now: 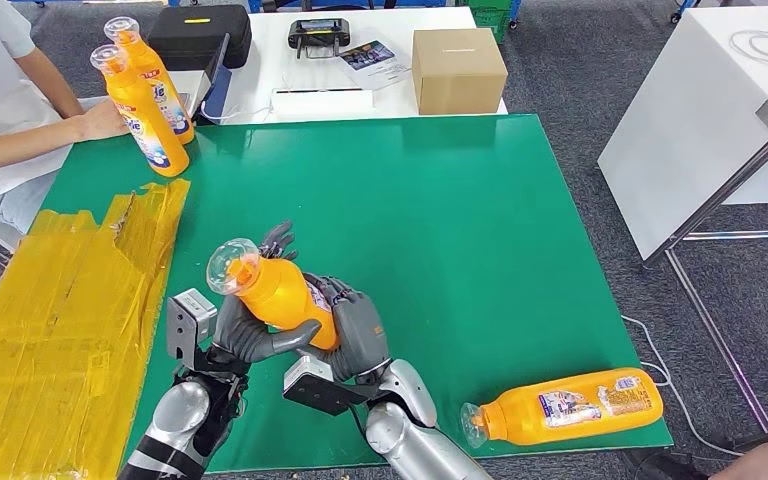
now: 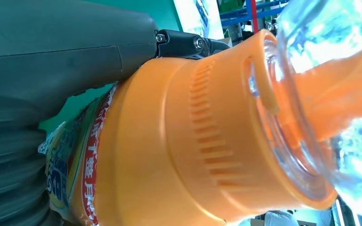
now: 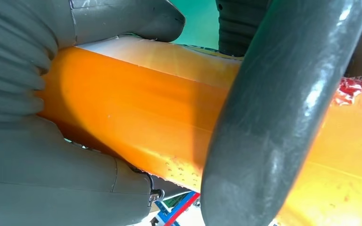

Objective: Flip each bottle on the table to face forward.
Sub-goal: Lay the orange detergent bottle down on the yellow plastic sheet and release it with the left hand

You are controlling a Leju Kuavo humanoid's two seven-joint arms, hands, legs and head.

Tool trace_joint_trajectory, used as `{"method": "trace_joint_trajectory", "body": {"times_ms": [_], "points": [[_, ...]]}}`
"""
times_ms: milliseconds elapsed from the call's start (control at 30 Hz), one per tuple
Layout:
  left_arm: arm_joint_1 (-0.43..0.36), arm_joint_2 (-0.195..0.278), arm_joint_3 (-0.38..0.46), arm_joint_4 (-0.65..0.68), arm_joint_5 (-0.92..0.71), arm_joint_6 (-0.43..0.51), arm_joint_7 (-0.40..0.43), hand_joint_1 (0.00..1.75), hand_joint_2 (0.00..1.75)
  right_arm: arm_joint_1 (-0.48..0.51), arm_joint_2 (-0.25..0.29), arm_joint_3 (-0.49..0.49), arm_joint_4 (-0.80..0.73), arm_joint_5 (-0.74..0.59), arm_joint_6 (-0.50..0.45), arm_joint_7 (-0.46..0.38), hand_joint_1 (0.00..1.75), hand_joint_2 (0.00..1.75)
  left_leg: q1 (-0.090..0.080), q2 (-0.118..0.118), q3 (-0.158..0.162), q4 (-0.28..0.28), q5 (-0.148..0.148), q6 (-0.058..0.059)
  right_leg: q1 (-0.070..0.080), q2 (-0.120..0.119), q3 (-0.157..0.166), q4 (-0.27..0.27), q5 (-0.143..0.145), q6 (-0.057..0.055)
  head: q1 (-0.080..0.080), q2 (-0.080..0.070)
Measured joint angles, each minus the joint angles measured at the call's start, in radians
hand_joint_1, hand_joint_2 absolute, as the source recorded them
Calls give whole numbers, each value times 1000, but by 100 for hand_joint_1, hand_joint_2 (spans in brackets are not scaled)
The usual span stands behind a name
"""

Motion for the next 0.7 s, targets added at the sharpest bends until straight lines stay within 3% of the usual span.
{"method": "trace_joint_trajectory", "body": {"times_ms": [33, 100, 700], "points": [[0, 0, 0, 0, 0, 1, 0, 164, 175, 0, 0, -2, 0, 0, 0, -1, 175, 175, 0, 0, 0, 0, 0, 0, 0, 0, 0, 0, 0, 0, 0, 0], [0, -1, 0, 0, 0, 3, -1, 175, 175, 0, 0, -4, 1, 0, 0, -3, 175, 175, 0, 0, 0, 0, 0, 0, 0, 0, 0, 0, 0, 0, 0, 0], [11, -2, 4, -10, 4, 14, -15, 175, 175, 1, 1, -7, 3, -6, -3, -18, 175, 175, 0, 0, 0, 0, 0, 0, 0, 0, 0, 0, 0, 0, 0, 0]]}}
